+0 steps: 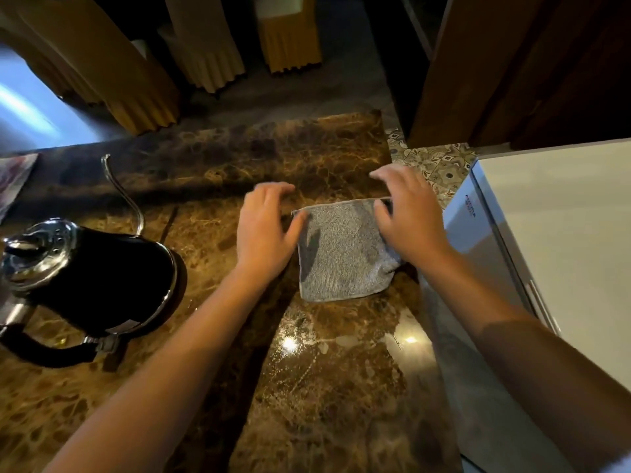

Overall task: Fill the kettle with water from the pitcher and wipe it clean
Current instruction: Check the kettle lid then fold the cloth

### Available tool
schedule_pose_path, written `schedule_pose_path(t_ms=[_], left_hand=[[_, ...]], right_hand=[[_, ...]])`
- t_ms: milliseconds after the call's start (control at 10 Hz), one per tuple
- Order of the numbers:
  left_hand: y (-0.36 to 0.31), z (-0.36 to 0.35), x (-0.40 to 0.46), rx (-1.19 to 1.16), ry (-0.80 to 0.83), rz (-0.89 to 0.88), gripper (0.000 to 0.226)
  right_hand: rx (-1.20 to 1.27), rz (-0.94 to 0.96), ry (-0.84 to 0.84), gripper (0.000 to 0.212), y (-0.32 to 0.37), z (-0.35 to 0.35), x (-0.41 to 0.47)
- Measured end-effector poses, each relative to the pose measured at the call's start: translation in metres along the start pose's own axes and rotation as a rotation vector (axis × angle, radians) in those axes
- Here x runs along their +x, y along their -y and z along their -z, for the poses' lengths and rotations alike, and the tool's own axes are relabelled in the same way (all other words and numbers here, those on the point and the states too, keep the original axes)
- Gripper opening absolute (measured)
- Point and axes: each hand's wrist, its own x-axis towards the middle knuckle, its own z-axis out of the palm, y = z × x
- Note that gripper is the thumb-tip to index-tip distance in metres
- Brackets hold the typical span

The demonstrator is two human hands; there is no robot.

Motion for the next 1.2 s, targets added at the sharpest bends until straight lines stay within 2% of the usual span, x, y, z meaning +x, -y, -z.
schedule_pose_path(t_ms=[100,200,300,400,500,600,700,900,1000,1100,1200], left_hand=[[0.005,-0.005,-0.029,0.176,0.133,-0.215,0.049],[0.02,-0.013,-0.042,0.358,0.346,-0.189,0.065],[0.035,-0.012,-0.033,0.436,0.403,-0.149,0.065],[0.052,0.0,-0.018,0.398,0.483,-0.108,0.071],[0.062,0.012,-0.015,0.393,0.591,-0.128,0.083],[0.064,0.014,-0.018,0.377,0.654,-0.17,0.1],[0.066,0.014,-0.013,0.374,0.669,-0.201,0.112],[0.063,0.015,-0.01,0.376,0.684,-0.201,0.121],[0.065,0.018,-0.01,0.344,0.659,-0.151,0.122],[0.074,0.023,-0.008,0.312,0.702,-0.151,0.125],[0.072,0.032,-0.002,0.3,0.701,-0.157,0.13]], right_hand=[[-0.103,0.129,0.042,0.039,-0.004,-0.011,-0.028],[-0.26,0.066,0.279,0.061,-0.017,-0.019,-0.041],[-0.337,0.002,0.396,0.074,-0.019,-0.021,-0.035],[-0.361,-0.011,0.436,0.078,-0.01,-0.019,-0.03],[-0.387,-0.047,0.513,0.089,-0.001,-0.014,-0.043],[-0.425,-0.111,0.527,0.093,0.009,-0.008,-0.054],[-0.47,-0.183,0.464,0.082,0.015,-0.014,-0.038],[-0.507,-0.3,0.385,0.073,0.042,-0.038,-0.015],[-0.48,-0.3,0.388,0.078,0.048,-0.038,-0.035],[-0.462,-0.318,0.391,0.085,0.041,-0.033,-0.061],[-0.462,-0.301,0.403,0.094,0.055,-0.024,-0.052]])
